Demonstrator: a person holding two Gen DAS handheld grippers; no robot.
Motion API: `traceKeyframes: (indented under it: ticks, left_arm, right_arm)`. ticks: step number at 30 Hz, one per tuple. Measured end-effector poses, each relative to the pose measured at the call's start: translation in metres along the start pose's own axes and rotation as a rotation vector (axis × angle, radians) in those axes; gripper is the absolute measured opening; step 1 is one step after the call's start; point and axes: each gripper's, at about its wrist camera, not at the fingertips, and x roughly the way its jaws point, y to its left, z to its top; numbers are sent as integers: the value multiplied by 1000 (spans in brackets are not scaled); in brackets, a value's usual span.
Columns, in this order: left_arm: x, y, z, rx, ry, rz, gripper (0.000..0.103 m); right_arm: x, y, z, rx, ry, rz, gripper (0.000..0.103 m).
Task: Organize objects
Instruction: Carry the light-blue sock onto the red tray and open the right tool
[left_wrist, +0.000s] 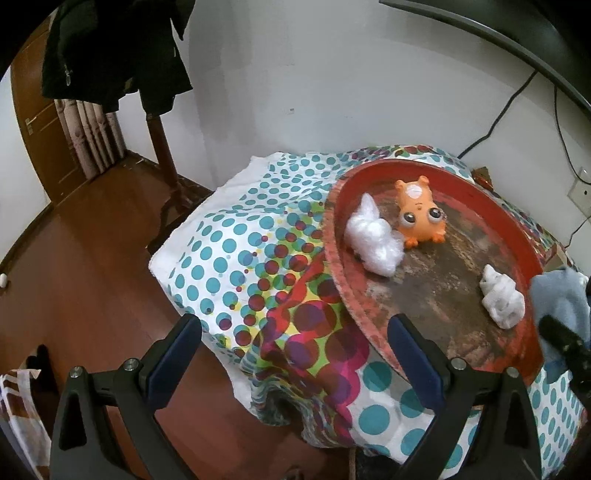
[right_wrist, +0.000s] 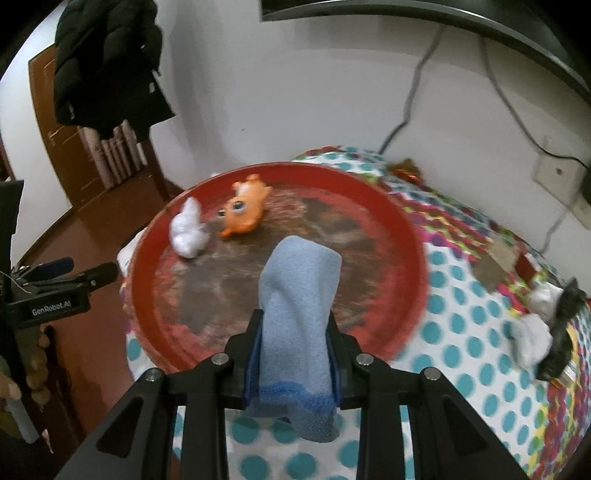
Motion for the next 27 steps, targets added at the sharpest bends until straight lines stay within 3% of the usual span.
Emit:
traceKeyframes:
  ticks: [9,17,21,23,27]
  left_arm:
    - [5,11,1,-23,7,13,100]
    - [11,19,1,-47,19,12,100]
    - [11,18,0,-43,16,19,100]
    - [12,18,0,-42,17,20,100]
    - [14,18,-2,-45,24,18,100]
  right_arm:
    - [34,40,9,-44,44,45,30]
    - [57,47,7,-42,87,49,30]
    - [64,43,4,-32,105,37,35]
    - [62,42,3,-38,100,31,44]
    - [43,35,1,-19,65,40,50]
